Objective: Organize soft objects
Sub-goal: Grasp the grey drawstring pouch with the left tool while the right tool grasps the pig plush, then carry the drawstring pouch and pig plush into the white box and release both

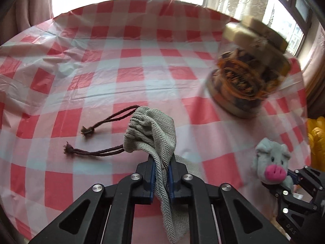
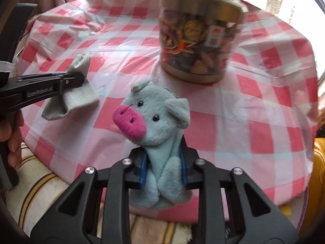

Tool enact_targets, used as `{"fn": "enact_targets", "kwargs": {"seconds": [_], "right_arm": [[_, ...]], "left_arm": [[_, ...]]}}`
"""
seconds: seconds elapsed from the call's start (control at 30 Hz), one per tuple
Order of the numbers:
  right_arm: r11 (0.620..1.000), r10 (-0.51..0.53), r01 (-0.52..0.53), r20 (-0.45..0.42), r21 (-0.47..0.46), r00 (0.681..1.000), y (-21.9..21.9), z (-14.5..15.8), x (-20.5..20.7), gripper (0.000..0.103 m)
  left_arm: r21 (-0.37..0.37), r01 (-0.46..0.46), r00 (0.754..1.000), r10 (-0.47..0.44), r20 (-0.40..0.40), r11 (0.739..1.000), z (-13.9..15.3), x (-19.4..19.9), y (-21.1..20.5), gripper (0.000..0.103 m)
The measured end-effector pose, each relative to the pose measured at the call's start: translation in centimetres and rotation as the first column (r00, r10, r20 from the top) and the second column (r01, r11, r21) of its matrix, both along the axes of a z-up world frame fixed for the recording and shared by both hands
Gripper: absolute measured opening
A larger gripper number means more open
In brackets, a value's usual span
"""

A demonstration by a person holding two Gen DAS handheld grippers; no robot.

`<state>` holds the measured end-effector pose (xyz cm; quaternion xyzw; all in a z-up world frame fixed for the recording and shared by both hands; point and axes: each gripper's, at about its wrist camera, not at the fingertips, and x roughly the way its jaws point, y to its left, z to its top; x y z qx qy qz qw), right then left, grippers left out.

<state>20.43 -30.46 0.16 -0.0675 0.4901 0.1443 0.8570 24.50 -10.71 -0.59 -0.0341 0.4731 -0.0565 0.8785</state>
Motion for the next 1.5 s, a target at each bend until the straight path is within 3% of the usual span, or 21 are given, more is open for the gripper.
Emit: {"fn": "enact_targets", "kwargs": {"seconds": [0.13, 0.27, 0.5, 0.67, 0.77, 0.87, 0.93, 1.0, 1.13, 1.5], "right_arm": [[0.998, -0.056, 0.057, 0.032, -0.016, 0.998, -2.7, 2.0, -2.4, 0.029], [0.990, -0.133, 0.136, 0.060, -0.036, 0.989, -6.6, 4.0, -5.5, 0.029], [0.957, -0.274, 0.281, 0.089, -0.073, 0.958, -13.8, 6.1, -11.3, 0.029], [0.921, -0.368, 0.376, 0.086, -0.105, 0.926, -18.2, 6.2, -14.8, 0.029], [0.900, -0.411, 0.419, 0.088, -0.117, 0.907, -20.0, 6.2, -16.3, 0.031], [0.887, -0.438, 0.446, 0.088, -0.119, 0.895, -21.2, 6.3, -17.3, 0.036], [0.880, -0.449, 0.458, 0.092, -0.124, 0.889, -21.5, 6.3, -17.8, 0.042], [0.879, -0.452, 0.461, 0.093, -0.126, 0.887, -21.6, 6.3, -18.2, 0.048], [0.876, -0.452, 0.462, 0.096, -0.137, 0.887, -21.2, 6.2, -18.9, 0.061], [0.872, -0.461, 0.471, 0.097, -0.134, 0.882, -20.9, 6.5, -21.4, 0.068]], "left_arm": [[-0.081, 0.059, 0.998, -0.056, 0.038, 0.995, 2.3, -2.3, -2.3, 0.010], [-0.172, 0.149, 0.988, -0.141, 0.061, 0.974, 4.2, -5.3, -6.0, 0.010], [-0.289, 0.317, 0.948, -0.308, 0.078, 0.903, 6.2, -10.7, -13.3, 0.011], [-0.326, 0.423, 0.903, -0.424, 0.070, 0.845, 6.3, -14.2, -18.4, 0.011], [-0.338, 0.453, 0.885, -0.463, 0.055, 0.825, 6.0, -15.5, -20.7, 0.011], [-0.355, 0.459, 0.878, -0.478, 0.037, 0.814, 5.2, -16.1, -22.0, 0.022], [-0.360, 0.446, 0.879, -0.476, 0.005, 0.819, 4.3, -16.2, -22.5, 0.042], [-0.368, 0.425, 0.886, -0.463, -0.017, 0.827, 3.7, -16.1, -22.5, 0.054], [-0.374, 0.408, 0.894, -0.447, -0.020, 0.833, 3.8, -16.9, -21.8, 0.068], [-0.356, 0.373, 0.899, -0.429, -0.091, 0.857, 2.8, -21.8, -19.5, 0.083]]}}
